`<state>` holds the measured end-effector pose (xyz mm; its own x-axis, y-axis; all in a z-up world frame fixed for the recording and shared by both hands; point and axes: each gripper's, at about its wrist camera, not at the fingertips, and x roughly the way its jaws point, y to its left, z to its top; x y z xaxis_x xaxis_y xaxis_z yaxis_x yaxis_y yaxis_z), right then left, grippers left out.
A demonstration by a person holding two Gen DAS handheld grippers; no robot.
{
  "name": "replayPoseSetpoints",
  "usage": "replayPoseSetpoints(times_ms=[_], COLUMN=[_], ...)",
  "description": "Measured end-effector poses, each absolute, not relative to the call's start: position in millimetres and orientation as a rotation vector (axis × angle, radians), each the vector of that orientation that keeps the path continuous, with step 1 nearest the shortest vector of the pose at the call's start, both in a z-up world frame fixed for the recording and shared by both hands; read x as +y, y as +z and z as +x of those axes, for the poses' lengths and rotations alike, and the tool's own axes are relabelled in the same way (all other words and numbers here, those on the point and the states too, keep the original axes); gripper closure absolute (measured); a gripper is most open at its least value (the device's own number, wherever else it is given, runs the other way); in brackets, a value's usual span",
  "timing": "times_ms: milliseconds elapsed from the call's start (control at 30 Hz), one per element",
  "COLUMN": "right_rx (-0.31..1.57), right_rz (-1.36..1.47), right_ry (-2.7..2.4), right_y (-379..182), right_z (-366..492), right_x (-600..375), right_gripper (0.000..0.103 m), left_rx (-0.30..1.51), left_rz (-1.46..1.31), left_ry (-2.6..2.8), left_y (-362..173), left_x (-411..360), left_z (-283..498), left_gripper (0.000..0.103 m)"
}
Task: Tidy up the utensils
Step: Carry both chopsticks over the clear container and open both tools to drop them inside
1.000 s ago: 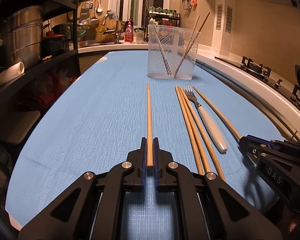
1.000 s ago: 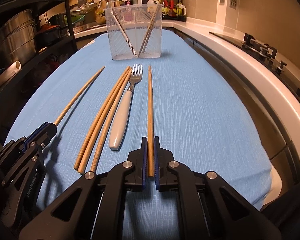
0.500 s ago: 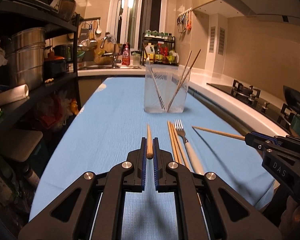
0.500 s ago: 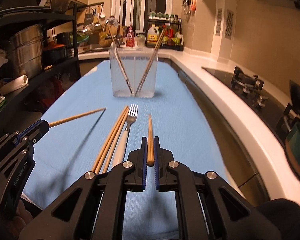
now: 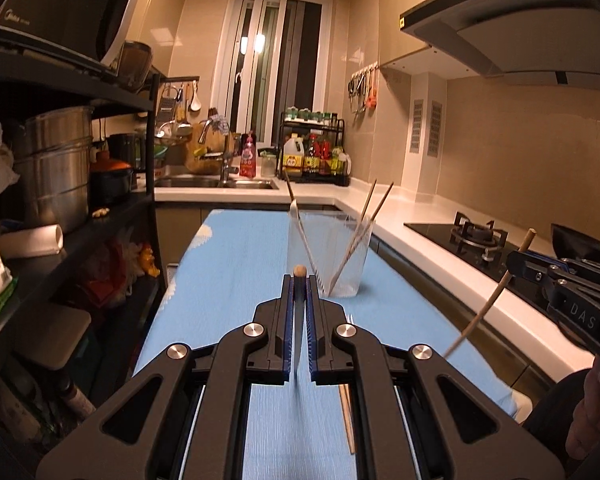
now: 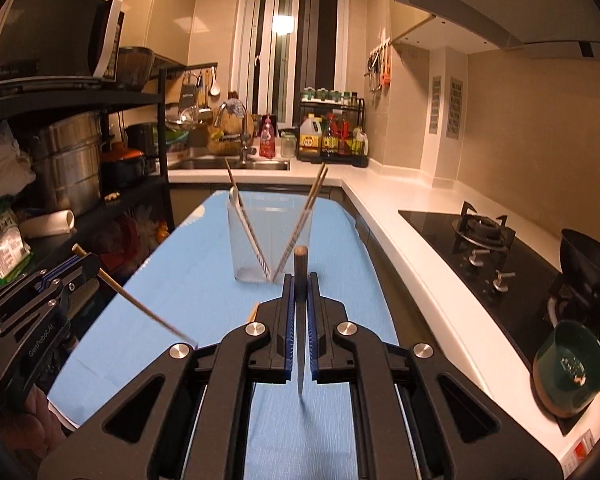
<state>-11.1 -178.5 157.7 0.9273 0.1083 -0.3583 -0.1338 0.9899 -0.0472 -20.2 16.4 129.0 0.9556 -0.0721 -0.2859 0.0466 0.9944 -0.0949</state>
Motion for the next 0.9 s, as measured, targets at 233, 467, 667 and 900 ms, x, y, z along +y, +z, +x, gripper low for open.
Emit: replayPoseSetpoints(times_ms=[233, 467, 667, 900], right_rx=[0.358, 0.409, 0.430, 0.414], right_rz=[-0.064, -0.037, -0.021, -0.016], right_ry=[0.147, 0.157, 0.176, 0.200], right_y=[183, 206, 226, 252], right_z=[6, 40, 71, 108], right_x=[-178, -182, -180, -173], right_gripper=[0.097, 0.097, 0.097, 0.097], left_rx=[0.306, 0.405, 0.452, 0.484], left_rz=[-0.109, -0.136, -0.126, -0.114], left_ry=[-0.083, -0.100, -0.117, -0.132], left_y=[164, 189, 205, 225], left_x=[16, 21, 21, 22], left_z=[-2, 34, 65, 105], left_gripper=[0.097, 0.097, 0.097, 0.097])
